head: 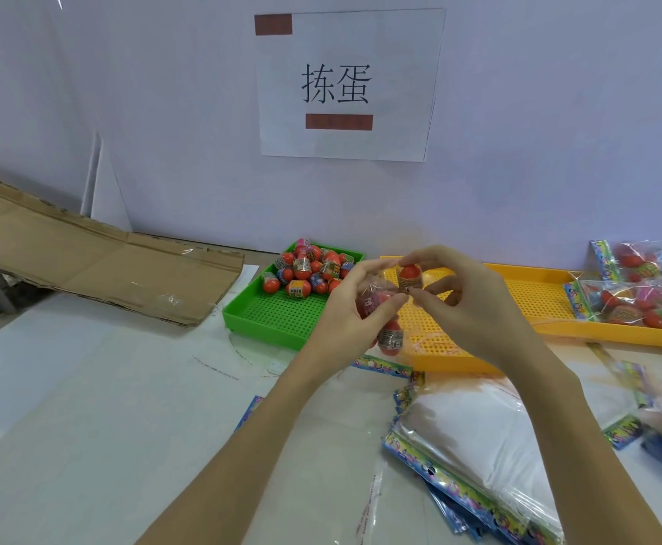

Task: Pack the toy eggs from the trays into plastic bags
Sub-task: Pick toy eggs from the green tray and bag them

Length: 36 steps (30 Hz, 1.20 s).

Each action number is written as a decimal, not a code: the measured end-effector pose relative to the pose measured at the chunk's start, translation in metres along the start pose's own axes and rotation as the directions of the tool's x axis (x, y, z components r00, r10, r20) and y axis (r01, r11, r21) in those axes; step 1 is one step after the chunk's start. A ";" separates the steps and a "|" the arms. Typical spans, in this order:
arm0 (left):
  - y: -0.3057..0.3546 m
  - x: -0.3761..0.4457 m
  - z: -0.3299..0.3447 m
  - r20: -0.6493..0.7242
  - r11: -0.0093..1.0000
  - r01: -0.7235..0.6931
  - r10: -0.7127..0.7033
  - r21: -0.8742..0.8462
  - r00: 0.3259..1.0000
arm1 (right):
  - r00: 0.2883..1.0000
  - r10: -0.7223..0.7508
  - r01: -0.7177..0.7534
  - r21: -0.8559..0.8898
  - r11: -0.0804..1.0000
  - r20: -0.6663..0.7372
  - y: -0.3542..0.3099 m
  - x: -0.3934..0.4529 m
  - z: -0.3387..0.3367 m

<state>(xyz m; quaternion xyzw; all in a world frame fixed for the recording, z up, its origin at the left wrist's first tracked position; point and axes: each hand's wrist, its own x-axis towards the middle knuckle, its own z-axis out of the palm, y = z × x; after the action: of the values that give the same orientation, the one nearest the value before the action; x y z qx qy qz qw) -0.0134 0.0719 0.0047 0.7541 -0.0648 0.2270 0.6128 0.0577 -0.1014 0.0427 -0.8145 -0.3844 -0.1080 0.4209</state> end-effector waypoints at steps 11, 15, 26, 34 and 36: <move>0.001 0.001 -0.002 -0.002 1.000 -0.015 0.015 0.027 1.000 | 0.999 0.012 -0.013 -0.040 0.999 -0.041 -0.003 0.000 -0.003; 0.001 0.001 -0.003 0.024 1.000 -0.008 0.008 0.003 1.000 | 0.991 -0.014 0.000 -0.103 0.995 -0.135 -0.006 0.000 0.002; 0.000 0.002 -0.004 -0.004 0.999 -0.050 0.050 0.015 0.999 | 0.997 0.056 -0.057 -0.010 0.998 -0.057 -0.005 -0.001 -0.001; 0.001 0.000 0.003 -0.074 0.994 -0.101 0.104 0.036 0.992 | 0.998 0.044 -0.045 -0.021 0.999 -0.047 -0.007 -0.001 -0.001; -0.003 0.003 0.000 -0.085 0.949 -0.156 0.186 0.276 0.979 | 0.997 0.024 -0.025 -0.016 1.000 -0.067 -0.009 -0.001 0.000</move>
<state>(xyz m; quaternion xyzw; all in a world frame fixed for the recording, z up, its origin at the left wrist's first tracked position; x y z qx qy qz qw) -0.0093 0.0736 0.0030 0.8077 -0.0649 0.3273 0.4861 0.0508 -0.0990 0.0478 -0.8186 -0.3591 -0.1334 0.4280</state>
